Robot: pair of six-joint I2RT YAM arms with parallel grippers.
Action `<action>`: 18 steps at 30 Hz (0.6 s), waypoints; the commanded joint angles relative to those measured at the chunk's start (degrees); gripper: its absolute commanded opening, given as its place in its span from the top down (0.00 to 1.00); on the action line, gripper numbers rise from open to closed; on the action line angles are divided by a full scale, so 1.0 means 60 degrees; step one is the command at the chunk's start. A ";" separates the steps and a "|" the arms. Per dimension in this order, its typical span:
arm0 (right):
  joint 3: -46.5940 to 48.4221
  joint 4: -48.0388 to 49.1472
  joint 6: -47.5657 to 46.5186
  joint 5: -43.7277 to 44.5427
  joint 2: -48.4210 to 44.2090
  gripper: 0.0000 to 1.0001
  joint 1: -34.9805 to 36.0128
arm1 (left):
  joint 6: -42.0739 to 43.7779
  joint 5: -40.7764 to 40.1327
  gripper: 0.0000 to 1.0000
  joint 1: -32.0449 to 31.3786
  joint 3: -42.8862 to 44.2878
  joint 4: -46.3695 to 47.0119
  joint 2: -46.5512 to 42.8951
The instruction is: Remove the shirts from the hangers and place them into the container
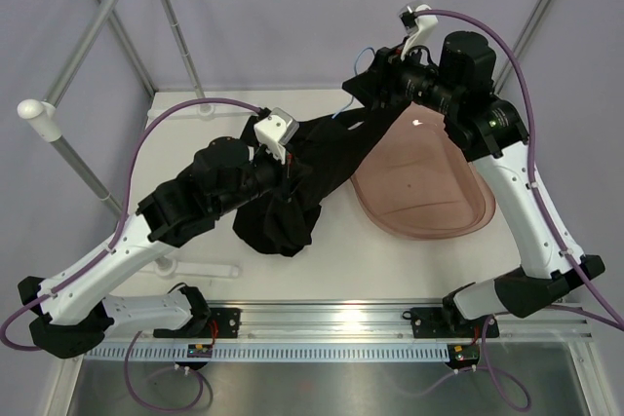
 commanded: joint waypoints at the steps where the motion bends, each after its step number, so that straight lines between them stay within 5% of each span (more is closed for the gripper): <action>1: 0.0227 0.0114 -0.0165 0.0197 0.0074 0.44 0.0284 | -0.0060 0.0392 1.00 0.0030 0.0312 0.0901 -0.0025; 3: 0.0330 0.0084 -0.0166 0.0270 0.0162 0.61 0.0373 | -0.0074 0.0406 1.00 0.0030 0.0326 0.0915 -0.0010; 4: 0.0345 0.0098 -0.0166 0.0358 0.0177 0.83 0.0445 | -0.0074 0.0407 1.00 0.0030 0.0312 0.0901 -0.0024; 5: 0.0345 0.0113 -0.0166 0.0417 0.0177 0.96 0.0475 | -0.0089 0.0407 1.00 0.0030 0.0312 0.0886 -0.0039; 6: 0.0360 0.0113 -0.0180 0.0519 0.0177 1.00 0.0504 | -0.0089 0.0407 1.00 0.0030 0.0297 0.0872 -0.0068; 7: 0.0360 0.0099 -0.0181 0.0563 0.0191 1.00 0.0519 | -0.0104 0.0349 1.00 0.0030 0.0283 0.0785 -0.0112; 11: 0.0272 0.0069 -0.0181 0.1148 0.0090 1.00 0.0534 | -0.0191 -0.0147 0.56 0.0030 0.0239 0.0419 -0.0419; 18: 0.0637 -0.0223 -0.0342 0.1897 0.0030 1.00 0.0534 | -0.0616 -0.0619 0.48 0.0030 -0.0800 -0.0037 -0.1357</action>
